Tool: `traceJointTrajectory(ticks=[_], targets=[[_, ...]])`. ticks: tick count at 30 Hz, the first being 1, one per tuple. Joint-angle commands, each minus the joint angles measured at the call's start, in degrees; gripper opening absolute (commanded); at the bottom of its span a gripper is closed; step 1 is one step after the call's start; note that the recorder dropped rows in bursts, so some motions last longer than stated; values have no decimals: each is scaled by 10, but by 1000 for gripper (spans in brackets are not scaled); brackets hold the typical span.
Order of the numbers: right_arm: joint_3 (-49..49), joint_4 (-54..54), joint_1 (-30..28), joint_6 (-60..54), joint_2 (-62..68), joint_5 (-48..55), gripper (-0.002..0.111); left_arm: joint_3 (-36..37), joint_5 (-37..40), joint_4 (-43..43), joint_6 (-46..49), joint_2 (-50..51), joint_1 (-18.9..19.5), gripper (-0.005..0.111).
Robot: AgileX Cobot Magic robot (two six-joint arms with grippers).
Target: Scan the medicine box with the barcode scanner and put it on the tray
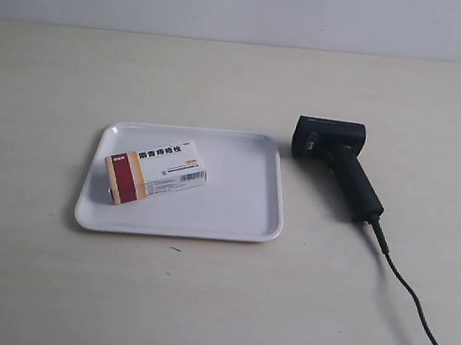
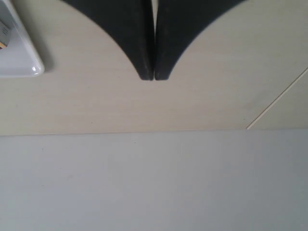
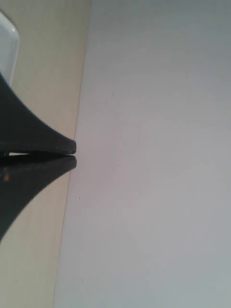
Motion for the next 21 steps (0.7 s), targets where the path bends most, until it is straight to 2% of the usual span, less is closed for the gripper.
traceJointTrajectory(ticks=[1, 5, 8, 12, 14, 17, 21], targets=[[4, -1, 0, -1, -2, -6, 0, 1, 0, 0, -5, -4, -3, 3], [63, -40, 0, 73, -16, -28, 0, 1, 0, 0, -5, -4, -3, 3], [125, -199, 0, 242, -40, -56, 0, 1, 0, 0, -5, -4, -3, 3], [176, -498, 0, 554, -97, -59, 0, 1, 0, 0, -5, -4, -3, 3], [192, -600, 0, 669, -127, -58, 0, 1, 0, 0, -5, -4, -3, 3], [215, -717, 0, 748, -167, -43, 0, 1, 0, 0, -5, -4, -3, 3], [229, -790, 0, 792, -202, -11, 0, 1, 0, 0, -5, -4, -3, 3]])
